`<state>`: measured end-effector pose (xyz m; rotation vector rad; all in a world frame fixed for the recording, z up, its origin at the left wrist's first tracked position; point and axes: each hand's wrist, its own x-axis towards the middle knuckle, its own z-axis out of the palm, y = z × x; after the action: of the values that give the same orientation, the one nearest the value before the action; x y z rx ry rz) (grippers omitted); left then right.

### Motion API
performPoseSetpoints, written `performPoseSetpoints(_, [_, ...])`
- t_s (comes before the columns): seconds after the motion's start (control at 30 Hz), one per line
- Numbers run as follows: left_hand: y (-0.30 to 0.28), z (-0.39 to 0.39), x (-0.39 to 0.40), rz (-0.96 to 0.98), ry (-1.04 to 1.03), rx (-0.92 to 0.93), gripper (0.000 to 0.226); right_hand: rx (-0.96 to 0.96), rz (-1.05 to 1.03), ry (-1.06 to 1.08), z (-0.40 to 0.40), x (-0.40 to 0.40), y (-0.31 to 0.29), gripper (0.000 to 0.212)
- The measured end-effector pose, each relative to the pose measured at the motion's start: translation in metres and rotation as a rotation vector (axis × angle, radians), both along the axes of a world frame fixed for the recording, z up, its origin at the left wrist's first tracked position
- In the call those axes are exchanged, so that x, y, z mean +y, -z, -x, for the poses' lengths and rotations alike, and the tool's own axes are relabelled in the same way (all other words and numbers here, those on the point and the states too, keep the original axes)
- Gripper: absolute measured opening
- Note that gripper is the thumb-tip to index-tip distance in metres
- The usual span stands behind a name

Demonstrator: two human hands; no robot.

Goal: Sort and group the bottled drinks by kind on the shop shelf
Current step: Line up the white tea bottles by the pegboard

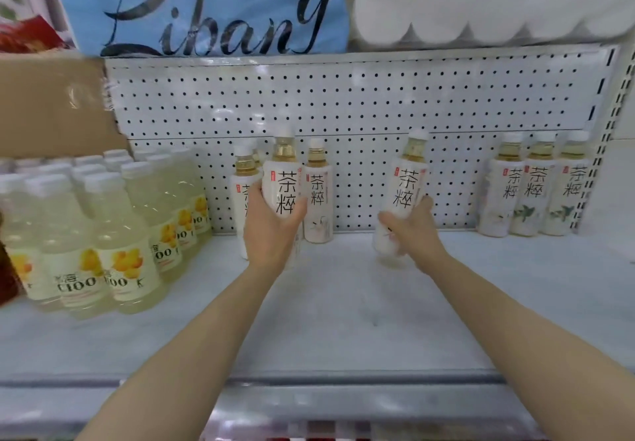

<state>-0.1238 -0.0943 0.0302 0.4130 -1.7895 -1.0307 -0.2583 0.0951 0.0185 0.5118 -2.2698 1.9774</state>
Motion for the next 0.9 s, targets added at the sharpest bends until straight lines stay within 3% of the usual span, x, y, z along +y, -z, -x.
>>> performPoseSetpoints(0.2, [0.018, -0.014, -0.044, -0.037, 0.048, -0.011, 0.059, 0.112, -0.117, -0.178, -0.048, -0.086, 0.011, 0.060])
performPoseSetpoints(0.33, [0.028, -0.014, -0.050, 0.081, -0.018, -0.121, 0.064, 0.117, -0.112, -0.145, -0.065, -0.124, 0.018, 0.068])
performPoseSetpoints(0.47, [0.027, -0.017, -0.053, 0.093, -0.090, -0.179, 0.073, 0.072, -0.108, -0.160, -0.067, -0.140, 0.021, 0.079])
performPoseSetpoints(0.67, [0.025, -0.026, -0.070, 0.152, -0.031, -0.247, 0.075, 0.103, -0.167, -0.092, -0.057, -0.162, 0.023, 0.091])
performPoseSetpoints(0.9, [0.017, -0.037, -0.072, 0.078, 0.036, -0.255, 0.073, 0.137, -0.226, -0.159, -0.024, -0.176, 0.040, 0.089])
